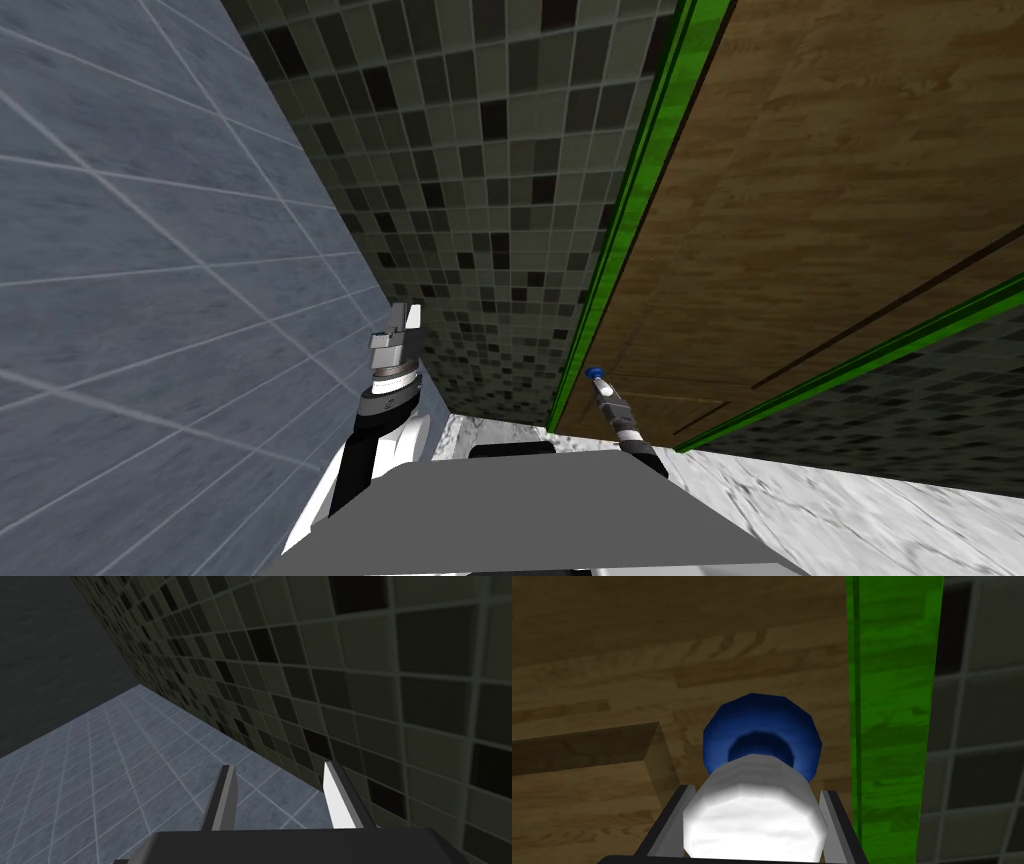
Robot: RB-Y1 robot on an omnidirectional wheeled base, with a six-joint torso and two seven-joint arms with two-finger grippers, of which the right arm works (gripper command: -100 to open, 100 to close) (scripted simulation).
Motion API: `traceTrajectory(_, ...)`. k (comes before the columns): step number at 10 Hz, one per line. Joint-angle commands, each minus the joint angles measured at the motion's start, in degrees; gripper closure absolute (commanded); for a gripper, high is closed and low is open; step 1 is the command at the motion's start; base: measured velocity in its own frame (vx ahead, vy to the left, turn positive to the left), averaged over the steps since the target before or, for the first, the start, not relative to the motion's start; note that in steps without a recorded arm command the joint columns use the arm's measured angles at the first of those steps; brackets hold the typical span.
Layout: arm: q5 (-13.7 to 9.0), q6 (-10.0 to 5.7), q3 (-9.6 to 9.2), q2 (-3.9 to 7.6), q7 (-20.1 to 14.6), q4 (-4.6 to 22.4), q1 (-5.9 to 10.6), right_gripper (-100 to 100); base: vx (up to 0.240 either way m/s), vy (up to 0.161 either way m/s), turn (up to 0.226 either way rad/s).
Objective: Pull the door open
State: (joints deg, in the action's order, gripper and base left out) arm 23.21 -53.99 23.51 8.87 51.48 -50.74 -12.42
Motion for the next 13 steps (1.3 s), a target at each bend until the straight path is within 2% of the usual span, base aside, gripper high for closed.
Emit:
traceTrajectory(1,-0.73,0.11,-0.65,-0.19,-2.81,0.10,0.10,100,-0.038,-0.013,0.027)
traceTrajectory(9,-4.47,0.60,-2.92,0.29,-14.35,1.05,1.36,100,-0.042,-0.014,0.028)
traceTrajectory(10,-4.47,0.60,-2.92,0.29,-14.59,1.05,1.36,100,-0.031,-0.009,0.017)
traceTrajectory(12,-5.91,0.78,-3.79,0.48,-18.06,1.42,1.85,100,-0.044,-0.011,0.030)
traceTrajectory(13,-5.91,0.78,-3.79,0.48,-18.93,1.42,1.85,100,-0.033,-0.014,0.024)
